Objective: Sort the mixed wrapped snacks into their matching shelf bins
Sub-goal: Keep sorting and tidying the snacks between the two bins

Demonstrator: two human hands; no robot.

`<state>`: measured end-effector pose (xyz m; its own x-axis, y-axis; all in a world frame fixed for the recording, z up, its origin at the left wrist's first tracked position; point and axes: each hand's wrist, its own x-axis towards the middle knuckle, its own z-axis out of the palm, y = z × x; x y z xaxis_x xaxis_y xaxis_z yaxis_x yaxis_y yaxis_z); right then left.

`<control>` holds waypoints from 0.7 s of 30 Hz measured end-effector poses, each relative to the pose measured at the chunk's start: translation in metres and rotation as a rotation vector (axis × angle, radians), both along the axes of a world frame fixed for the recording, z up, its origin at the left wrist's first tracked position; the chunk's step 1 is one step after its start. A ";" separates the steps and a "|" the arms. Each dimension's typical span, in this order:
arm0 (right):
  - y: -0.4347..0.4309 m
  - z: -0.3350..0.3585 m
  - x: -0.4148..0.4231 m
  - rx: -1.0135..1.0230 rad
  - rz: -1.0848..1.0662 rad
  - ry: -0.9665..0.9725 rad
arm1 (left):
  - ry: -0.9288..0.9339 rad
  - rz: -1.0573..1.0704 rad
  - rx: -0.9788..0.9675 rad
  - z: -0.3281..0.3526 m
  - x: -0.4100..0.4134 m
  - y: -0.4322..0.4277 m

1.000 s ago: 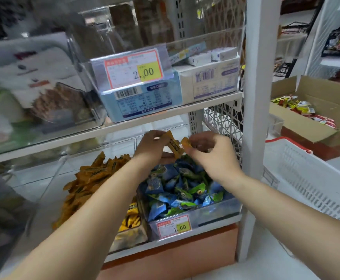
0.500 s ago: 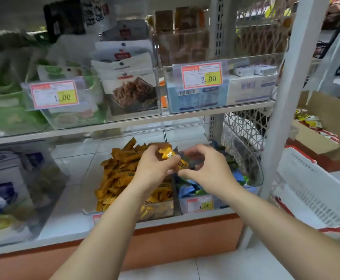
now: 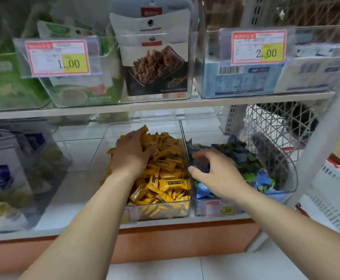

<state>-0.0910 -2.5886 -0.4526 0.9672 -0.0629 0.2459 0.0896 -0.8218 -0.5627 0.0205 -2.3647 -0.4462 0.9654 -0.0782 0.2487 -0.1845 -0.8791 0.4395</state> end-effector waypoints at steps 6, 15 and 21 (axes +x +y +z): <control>-0.021 0.010 0.017 -0.007 -0.016 0.039 | -0.295 -0.213 -0.046 0.012 -0.024 -0.039; -0.033 -0.007 0.050 -0.529 0.215 0.437 | 0.062 -0.414 -0.039 -0.004 -0.034 -0.067; -0.086 0.006 0.072 -0.750 0.096 0.548 | 0.095 -0.394 -0.099 -0.010 -0.030 -0.065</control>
